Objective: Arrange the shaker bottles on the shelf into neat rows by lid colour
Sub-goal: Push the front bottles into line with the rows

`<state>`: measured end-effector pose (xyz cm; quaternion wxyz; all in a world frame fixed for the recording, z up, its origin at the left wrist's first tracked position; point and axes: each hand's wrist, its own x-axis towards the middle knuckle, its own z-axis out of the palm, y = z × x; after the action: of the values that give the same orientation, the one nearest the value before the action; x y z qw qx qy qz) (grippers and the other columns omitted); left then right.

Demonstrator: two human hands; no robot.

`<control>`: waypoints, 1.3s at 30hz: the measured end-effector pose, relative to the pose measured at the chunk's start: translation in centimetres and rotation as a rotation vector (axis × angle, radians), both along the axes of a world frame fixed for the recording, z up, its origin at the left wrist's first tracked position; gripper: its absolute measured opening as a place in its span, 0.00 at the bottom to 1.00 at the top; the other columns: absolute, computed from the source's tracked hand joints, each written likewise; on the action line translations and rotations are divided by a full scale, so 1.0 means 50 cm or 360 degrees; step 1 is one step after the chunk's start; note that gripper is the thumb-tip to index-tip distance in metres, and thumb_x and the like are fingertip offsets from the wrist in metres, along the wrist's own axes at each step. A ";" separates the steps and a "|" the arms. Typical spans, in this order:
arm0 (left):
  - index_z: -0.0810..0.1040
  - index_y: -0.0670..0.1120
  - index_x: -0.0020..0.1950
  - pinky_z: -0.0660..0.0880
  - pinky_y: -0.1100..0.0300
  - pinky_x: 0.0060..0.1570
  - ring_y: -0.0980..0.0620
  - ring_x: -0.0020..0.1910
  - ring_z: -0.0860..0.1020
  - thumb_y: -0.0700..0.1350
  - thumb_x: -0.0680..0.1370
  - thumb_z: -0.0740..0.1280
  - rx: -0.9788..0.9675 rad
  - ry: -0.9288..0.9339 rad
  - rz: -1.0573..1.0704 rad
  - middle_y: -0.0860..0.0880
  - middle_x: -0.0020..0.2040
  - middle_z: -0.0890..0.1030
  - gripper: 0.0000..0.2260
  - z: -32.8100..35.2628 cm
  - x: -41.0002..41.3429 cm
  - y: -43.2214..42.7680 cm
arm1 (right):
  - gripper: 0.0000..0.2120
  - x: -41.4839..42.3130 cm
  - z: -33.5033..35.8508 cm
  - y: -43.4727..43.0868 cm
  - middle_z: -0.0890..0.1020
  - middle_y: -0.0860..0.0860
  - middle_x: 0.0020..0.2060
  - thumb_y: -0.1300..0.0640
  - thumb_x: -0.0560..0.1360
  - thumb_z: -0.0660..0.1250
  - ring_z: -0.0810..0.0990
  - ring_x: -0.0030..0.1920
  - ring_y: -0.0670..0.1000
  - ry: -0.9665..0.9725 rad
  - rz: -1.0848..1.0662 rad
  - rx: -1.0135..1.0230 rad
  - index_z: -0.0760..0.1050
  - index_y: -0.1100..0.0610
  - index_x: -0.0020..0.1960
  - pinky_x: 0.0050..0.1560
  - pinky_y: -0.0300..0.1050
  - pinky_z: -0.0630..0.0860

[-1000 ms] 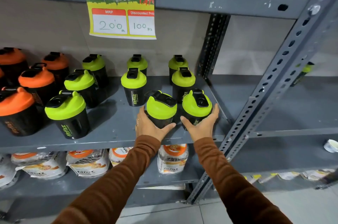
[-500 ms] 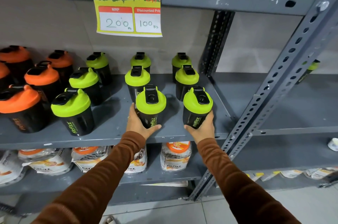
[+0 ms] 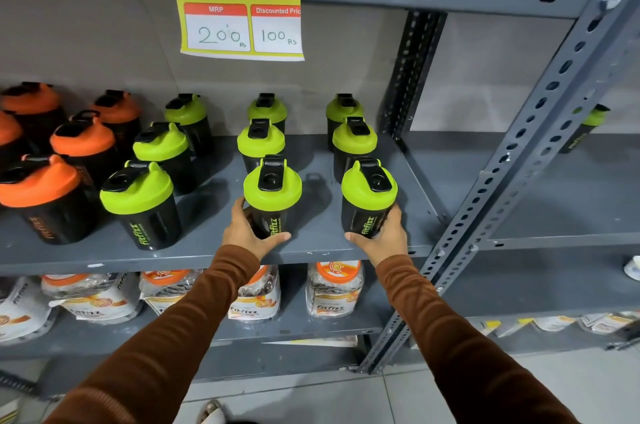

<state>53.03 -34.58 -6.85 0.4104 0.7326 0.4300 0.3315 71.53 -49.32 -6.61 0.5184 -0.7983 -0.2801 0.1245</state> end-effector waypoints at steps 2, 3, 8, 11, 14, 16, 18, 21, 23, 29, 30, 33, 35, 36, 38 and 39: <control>0.59 0.45 0.68 0.67 0.53 0.61 0.42 0.61 0.73 0.45 0.56 0.80 0.0003 0.0047 -0.0041 0.41 0.63 0.75 0.46 0.004 -0.002 0.000 | 0.46 -0.001 -0.002 -0.003 0.75 0.58 0.63 0.62 0.58 0.80 0.73 0.62 0.58 -0.0027 0.0016 -0.0013 0.58 0.58 0.69 0.64 0.51 0.69; 0.58 0.45 0.68 0.67 0.53 0.61 0.41 0.61 0.72 0.45 0.56 0.81 0.0013 0.0082 -0.0066 0.41 0.63 0.74 0.47 0.006 -0.004 0.000 | 0.46 -0.001 -0.002 -0.003 0.75 0.58 0.62 0.62 0.58 0.80 0.74 0.62 0.58 -0.0034 0.0024 -0.0017 0.58 0.58 0.69 0.64 0.51 0.69; 0.58 0.44 0.69 0.68 0.50 0.61 0.40 0.61 0.72 0.43 0.58 0.80 0.0001 0.0157 -0.0096 0.40 0.64 0.74 0.46 0.015 -0.010 0.000 | 0.44 0.001 -0.003 -0.003 0.76 0.58 0.61 0.62 0.58 0.80 0.75 0.61 0.57 0.0004 0.0044 -0.0022 0.60 0.58 0.67 0.65 0.52 0.71; 0.60 0.44 0.69 0.69 0.51 0.60 0.39 0.60 0.73 0.44 0.58 0.80 0.0017 0.0206 -0.0080 0.40 0.63 0.75 0.44 0.019 -0.014 -0.002 | 0.43 0.002 -0.006 -0.004 0.76 0.58 0.61 0.61 0.58 0.80 0.75 0.61 0.58 0.0005 0.0045 -0.0031 0.61 0.58 0.66 0.65 0.53 0.71; 0.62 0.44 0.67 0.70 0.52 0.57 0.39 0.58 0.75 0.44 0.59 0.80 0.0063 0.0218 -0.0078 0.40 0.61 0.76 0.42 0.022 -0.018 -0.005 | 0.42 -0.001 -0.007 -0.004 0.77 0.58 0.61 0.60 0.57 0.80 0.75 0.61 0.57 0.0017 0.0051 -0.0019 0.62 0.58 0.65 0.64 0.52 0.71; 0.63 0.44 0.66 0.71 0.52 0.57 0.40 0.57 0.76 0.45 0.59 0.79 0.0079 0.0236 -0.0082 0.40 0.61 0.77 0.40 0.022 -0.018 -0.006 | 0.42 -0.002 -0.008 -0.004 0.77 0.57 0.60 0.60 0.57 0.81 0.75 0.60 0.57 0.0018 0.0050 -0.0012 0.63 0.57 0.65 0.63 0.50 0.71; 0.64 0.44 0.66 0.71 0.53 0.57 0.40 0.57 0.76 0.46 0.58 0.80 0.0085 0.0260 -0.0074 0.41 0.60 0.77 0.40 0.022 -0.019 -0.006 | 0.42 -0.002 -0.009 -0.005 0.77 0.57 0.60 0.60 0.57 0.81 0.75 0.60 0.57 0.0031 0.0050 -0.0003 0.63 0.57 0.65 0.63 0.50 0.71; 0.64 0.44 0.66 0.71 0.53 0.57 0.40 0.57 0.76 0.46 0.58 0.80 0.0083 0.0271 -0.0064 0.41 0.60 0.78 0.41 0.023 -0.020 -0.004 | 0.42 0.000 -0.009 -0.006 0.77 0.57 0.60 0.61 0.56 0.81 0.76 0.59 0.56 0.0043 0.0038 0.0008 0.64 0.57 0.64 0.62 0.48 0.71; 0.65 0.44 0.66 0.70 0.53 0.58 0.41 0.58 0.76 0.47 0.57 0.80 0.0079 0.0281 -0.0062 0.41 0.60 0.77 0.41 0.022 -0.021 -0.003 | 0.41 0.000 -0.009 -0.005 0.77 0.57 0.60 0.61 0.56 0.81 0.76 0.59 0.56 0.0046 0.0035 0.0008 0.64 0.57 0.64 0.61 0.47 0.71; 0.65 0.45 0.66 0.70 0.53 0.59 0.41 0.59 0.75 0.49 0.56 0.80 0.0081 0.0313 -0.0049 0.42 0.61 0.77 0.42 0.021 -0.025 0.000 | 0.41 0.000 -0.010 -0.005 0.78 0.56 0.59 0.60 0.56 0.81 0.76 0.59 0.56 0.0056 0.0036 0.0006 0.64 0.56 0.63 0.62 0.49 0.71; 0.65 0.45 0.66 0.70 0.53 0.59 0.41 0.58 0.75 0.49 0.56 0.80 0.0084 0.0315 -0.0048 0.42 0.61 0.77 0.42 0.021 -0.025 0.000 | 0.41 0.000 -0.010 -0.005 0.78 0.56 0.59 0.60 0.56 0.81 0.76 0.59 0.56 0.0056 0.0035 0.0010 0.64 0.56 0.63 0.62 0.48 0.71; 0.65 0.45 0.66 0.70 0.53 0.59 0.41 0.59 0.75 0.49 0.56 0.80 0.0078 0.0311 -0.0062 0.42 0.61 0.77 0.42 0.021 -0.025 0.000 | 0.41 0.000 -0.010 -0.005 0.78 0.57 0.59 0.61 0.56 0.81 0.76 0.59 0.56 0.0053 0.0032 0.0015 0.64 0.56 0.63 0.62 0.49 0.72; 0.65 0.45 0.65 0.70 0.53 0.60 0.41 0.59 0.75 0.49 0.57 0.80 0.0088 0.0309 -0.0053 0.42 0.61 0.78 0.42 0.021 -0.026 0.000 | 0.41 0.000 -0.011 -0.003 0.78 0.57 0.59 0.60 0.56 0.81 0.76 0.58 0.56 0.0042 0.0029 0.0007 0.64 0.56 0.63 0.62 0.48 0.71; 0.66 0.44 0.65 0.69 0.54 0.60 0.41 0.59 0.75 0.49 0.57 0.80 0.0091 0.0303 -0.0045 0.42 0.60 0.78 0.41 0.021 -0.026 0.000 | 0.41 0.000 -0.012 -0.003 0.78 0.57 0.59 0.60 0.56 0.81 0.77 0.58 0.55 0.0039 0.0025 0.0007 0.64 0.56 0.63 0.61 0.47 0.71; 0.66 0.44 0.65 0.69 0.53 0.60 0.41 0.59 0.75 0.49 0.57 0.80 0.0090 0.0286 -0.0040 0.42 0.61 0.77 0.41 0.021 -0.026 -0.001 | 0.41 0.000 -0.013 -0.003 0.78 0.56 0.58 0.60 0.55 0.81 0.77 0.57 0.54 0.0043 0.0015 0.0015 0.65 0.56 0.62 0.60 0.44 0.70; 0.65 0.44 0.66 0.69 0.53 0.60 0.41 0.59 0.74 0.49 0.57 0.80 0.0089 0.0281 -0.0039 0.41 0.61 0.77 0.41 0.021 -0.026 -0.001 | 0.40 0.001 -0.013 -0.004 0.78 0.56 0.58 0.61 0.55 0.81 0.77 0.57 0.54 0.0046 0.0010 0.0018 0.65 0.56 0.62 0.60 0.45 0.71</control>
<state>51.73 -34.61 -5.78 0.3542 0.7755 0.4461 0.2725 71.59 -49.50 -7.27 0.5265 -0.7927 -0.2757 0.1360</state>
